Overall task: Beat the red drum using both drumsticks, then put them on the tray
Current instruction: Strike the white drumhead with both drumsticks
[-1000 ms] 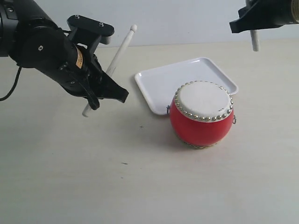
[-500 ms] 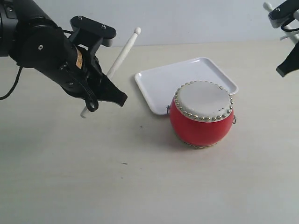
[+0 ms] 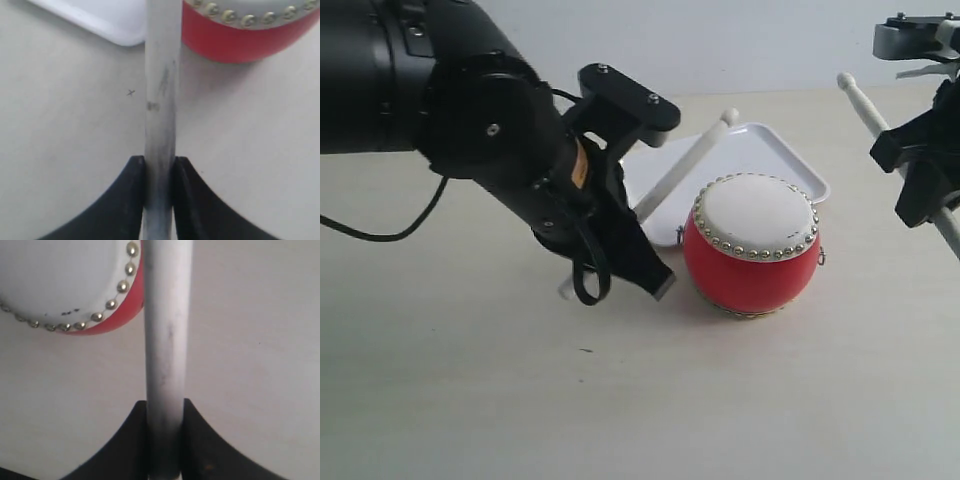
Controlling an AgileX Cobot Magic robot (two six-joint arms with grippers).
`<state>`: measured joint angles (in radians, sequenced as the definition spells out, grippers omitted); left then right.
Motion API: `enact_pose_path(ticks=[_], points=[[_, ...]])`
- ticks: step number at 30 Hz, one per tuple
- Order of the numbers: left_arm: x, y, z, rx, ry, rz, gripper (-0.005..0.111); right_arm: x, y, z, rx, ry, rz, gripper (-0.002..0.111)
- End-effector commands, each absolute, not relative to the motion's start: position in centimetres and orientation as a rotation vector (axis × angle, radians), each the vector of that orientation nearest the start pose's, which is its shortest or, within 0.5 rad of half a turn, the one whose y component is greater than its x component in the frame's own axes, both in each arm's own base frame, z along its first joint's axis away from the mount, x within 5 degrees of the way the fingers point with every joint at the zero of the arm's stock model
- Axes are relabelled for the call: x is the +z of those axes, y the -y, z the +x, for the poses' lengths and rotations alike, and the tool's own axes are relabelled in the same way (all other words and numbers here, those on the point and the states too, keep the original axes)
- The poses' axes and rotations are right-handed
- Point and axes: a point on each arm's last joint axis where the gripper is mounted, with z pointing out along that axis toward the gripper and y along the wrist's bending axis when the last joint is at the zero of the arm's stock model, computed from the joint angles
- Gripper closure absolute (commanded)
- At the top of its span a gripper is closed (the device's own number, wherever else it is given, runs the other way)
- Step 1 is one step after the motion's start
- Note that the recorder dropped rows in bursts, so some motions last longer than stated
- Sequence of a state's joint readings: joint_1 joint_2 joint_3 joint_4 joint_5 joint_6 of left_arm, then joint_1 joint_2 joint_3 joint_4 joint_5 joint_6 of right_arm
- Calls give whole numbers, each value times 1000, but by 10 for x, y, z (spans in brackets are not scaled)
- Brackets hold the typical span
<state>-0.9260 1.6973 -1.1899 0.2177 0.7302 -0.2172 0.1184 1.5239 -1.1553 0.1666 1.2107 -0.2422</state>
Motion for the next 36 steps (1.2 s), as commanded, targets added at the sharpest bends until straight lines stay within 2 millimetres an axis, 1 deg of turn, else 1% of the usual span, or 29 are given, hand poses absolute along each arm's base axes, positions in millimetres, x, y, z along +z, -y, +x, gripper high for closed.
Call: enact_pose_path(ticks=[1, 4, 5, 7, 9, 11, 13, 19, 22, 24, 27, 34, 36], points=[[230, 282, 216, -35, -2587, 1139, 107, 275, -46, 250, 260, -3006, -423, 108], [226, 285, 218, 4, -2644, 1148, 107, 277, -59, 232, 250, -2985, -521, 108], [225, 286, 218, -1, -2652, 1146, 107, 278, -65, 225, 236, -2972, -580, 108], [226, 287, 217, -24, -2665, 1136, 107, 281, -78, 216, 159, -2944, -682, 108], [228, 286, 216, -25, -2673, 1134, 107, 280, -87, 211, 22, -2946, -675, 108], [232, 283, 214, -14, -2683, 1139, 107, 278, -93, 209, -85, -2931, -712, 108], [237, 279, 211, 5, -2688, 1164, 107, 272, -101, 210, -135, -2925, -788, 108], [250, 270, 205, 24, -2682, 1211, 107, 240, -116, 226, -359, -2952, -992, 108], [253, 269, 204, 26, -2674, 1237, 107, 229, -118, 231, -388, -2966, -1078, 108], [253, 269, 204, 30, -2667, 1256, 107, 229, -118, 231, -389, -2962, -1097, 108], [251, 271, 205, 20, -2647, 1271, 107, 233, -116, 231, -410, -2935, -1107, 108], [245, 278, 205, 6, -2622, 1289, 107, 262, -112, 229, -401, -2822, -1081, 108], [245, 278, 205, 14, -2617, 1292, 107, 266, -111, 227, -398, -2806, -1085, 108]])
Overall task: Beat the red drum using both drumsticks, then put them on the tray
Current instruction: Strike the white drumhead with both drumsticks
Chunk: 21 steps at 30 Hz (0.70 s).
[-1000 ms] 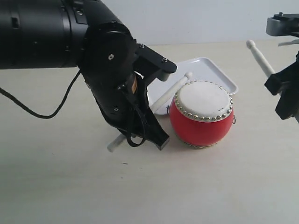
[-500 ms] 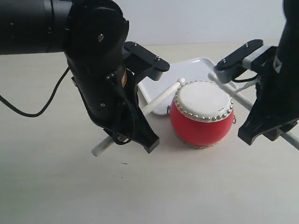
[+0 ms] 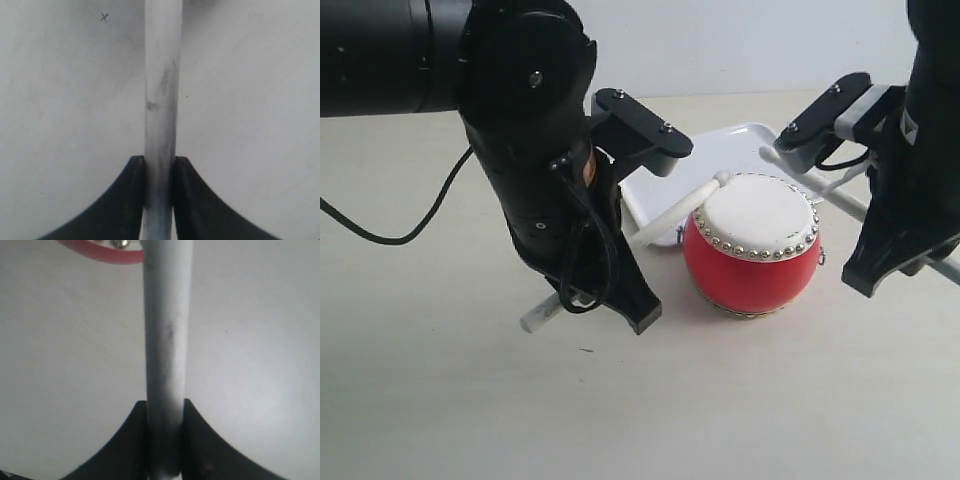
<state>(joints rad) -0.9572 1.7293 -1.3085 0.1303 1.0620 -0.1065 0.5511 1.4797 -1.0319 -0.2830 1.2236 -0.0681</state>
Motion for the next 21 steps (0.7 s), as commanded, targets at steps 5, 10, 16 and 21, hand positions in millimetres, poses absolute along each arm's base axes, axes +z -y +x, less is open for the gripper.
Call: enact_pose_path(ticks=[5, 10, 16, 21], points=[[262, 276, 206, 53, -2633, 1279, 107, 256, -112, 228, -415, -2837, -1114, 108], [289, 273, 205, 48, -2628, 1252, 107, 215, -116, 233, -469, -2978, -1174, 108], [296, 273, 204, 28, -2625, 1213, 107, 185, -115, 242, -626, -3061, -1126, 108], [268, 285, 213, 64, -2659, 1246, 107, 228, -106, 232, -574, -2922, -1047, 108]])
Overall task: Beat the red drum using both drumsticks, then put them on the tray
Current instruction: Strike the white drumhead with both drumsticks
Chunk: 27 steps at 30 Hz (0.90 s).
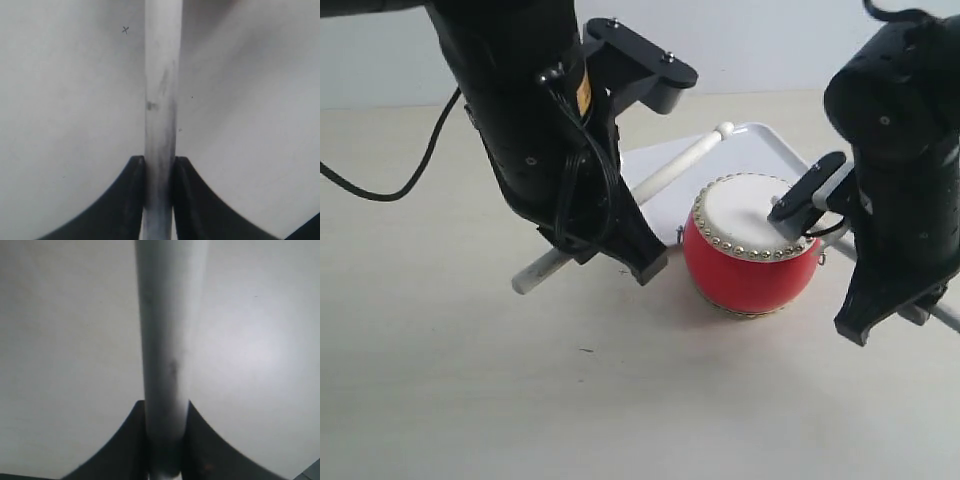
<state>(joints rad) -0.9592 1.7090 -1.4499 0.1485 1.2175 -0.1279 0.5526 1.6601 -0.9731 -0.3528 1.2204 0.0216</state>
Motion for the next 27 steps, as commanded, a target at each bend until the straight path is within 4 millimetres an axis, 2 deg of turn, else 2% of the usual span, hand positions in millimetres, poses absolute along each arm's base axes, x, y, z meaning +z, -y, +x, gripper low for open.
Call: enact_pose_path(ticks=[1, 4, 7, 10, 14, 19, 22, 25, 27], points=[[257, 289, 214, 64, -2679, 1254, 107, 241, -103, 226, -545, -2877, -1043, 108], [220, 303, 216, 65, -2751, 1339, 107, 268, -95, 214, -498, -2784, -1023, 108], [188, 312, 216, 123, -2802, 1409, 107, 282, -90, 206, -473, -2730, -1010, 108], [183, 313, 221, 180, -2805, 1365, 107, 277, -95, 204, -404, -2763, -1047, 108], [218, 308, 223, 185, -2761, 1270, 107, 250, -106, 215, -384, -2873, -1105, 108], [276, 297, 216, 68, -2659, 1197, 107, 193, -118, 232, -476, -3076, -1159, 108], [298, 289, 210, 20, -2617, 1167, 107, 168, -120, 241, -574, -3146, -1137, 108], [304, 286, 208, 3, -2608, 1159, 107, 165, -121, 243, -589, -3163, -1093, 108], [301, 287, 208, 6, -2616, 1161, 107, 177, -122, 244, -562, -3131, -1041, 108]])
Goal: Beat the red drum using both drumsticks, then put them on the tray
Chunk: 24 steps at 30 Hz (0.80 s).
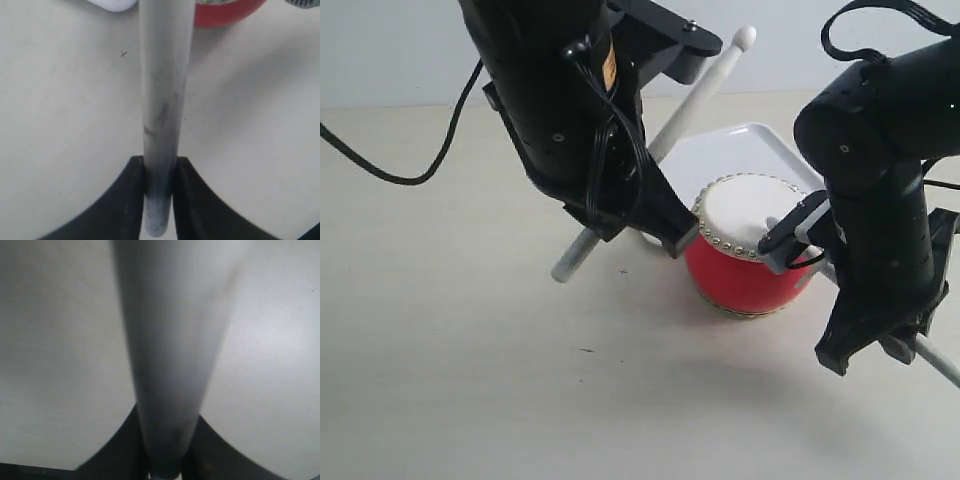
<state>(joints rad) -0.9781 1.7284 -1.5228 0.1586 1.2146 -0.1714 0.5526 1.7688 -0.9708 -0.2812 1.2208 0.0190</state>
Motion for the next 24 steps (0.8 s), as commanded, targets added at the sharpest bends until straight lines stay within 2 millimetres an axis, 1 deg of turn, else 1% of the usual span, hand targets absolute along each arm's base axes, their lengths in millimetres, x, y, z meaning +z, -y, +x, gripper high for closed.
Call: enact_pose_path(ticks=[1, 3, 4, 5, 6, 7, 8, 10, 11, 12, 14, 15, 16, 17, 19, 20, 21, 22, 23, 24], points=[[296, 287, 209, 16, -2628, 1167, 107, 188, -121, 243, -540, -3100, -1021, 108], [281, 292, 210, 15, -2644, 1179, 107, 212, -119, 239, -490, -3030, -976, 108], [257, 296, 212, 48, -2681, 1206, 107, 241, -114, 232, -435, -2937, -942, 108], [242, 298, 214, 74, -2705, 1222, 107, 252, -111, 228, -416, -2897, -935, 108], [211, 303, 217, 131, -2768, 1256, 107, 276, -106, 219, -373, -2809, -927, 108], [199, 305, 218, 161, -2793, 1270, 107, 285, -103, 215, -358, -2778, -920, 108], [173, 308, 220, 225, -2844, 1308, 107, 297, -99, 208, -338, -2733, -908, 108], [156, 310, 222, 290, -2870, 1330, 107, 299, -98, 206, -320, -2725, -913, 108], [158, 309, 223, 301, -2874, 1324, 107, 298, -99, 206, -319, -2732, -920, 108], [169, 309, 225, 302, -2873, 1309, 107, 289, -103, 210, -309, -2769, -935, 108], [198, 310, 226, 236, -2824, 1274, 107, 266, -109, 216, -323, -2854, -973, 108], [217, 310, 226, 191, -2783, 1248, 107, 250, -112, 219, -333, -2913, -998, 108], [231, 308, 225, 157, -2756, 1228, 107, 232, -115, 223, -346, -2963, -1026, 108], [249, 304, 222, 118, -2725, 1205, 107, 211, -119, 227, -352, -3021, -1052, 108], [272, 298, 217, 68, -2682, 1178, 107, 178, -125, 233, -380, -3129, -1092, 108], [280, 295, 215, 49, -2665, 1168, 107, 165, -126, 235, -406, -3173, -1097, 108], [286, 293, 213, 33, -2656, 1157, 107, 156, -127, 237, -432, -3201, -1100, 108], [287, 292, 213, 31, -2654, 1155, 107, 153, -127, 238, -451, -3210, -1083, 108], [288, 292, 213, 29, -2652, 1154, 107, 155, -127, 240, -475, -3216, -1061, 108], [287, 292, 213, 31, -2654, 1155, 107, 160, -127, 240, -479, -3213, -1044, 108]])
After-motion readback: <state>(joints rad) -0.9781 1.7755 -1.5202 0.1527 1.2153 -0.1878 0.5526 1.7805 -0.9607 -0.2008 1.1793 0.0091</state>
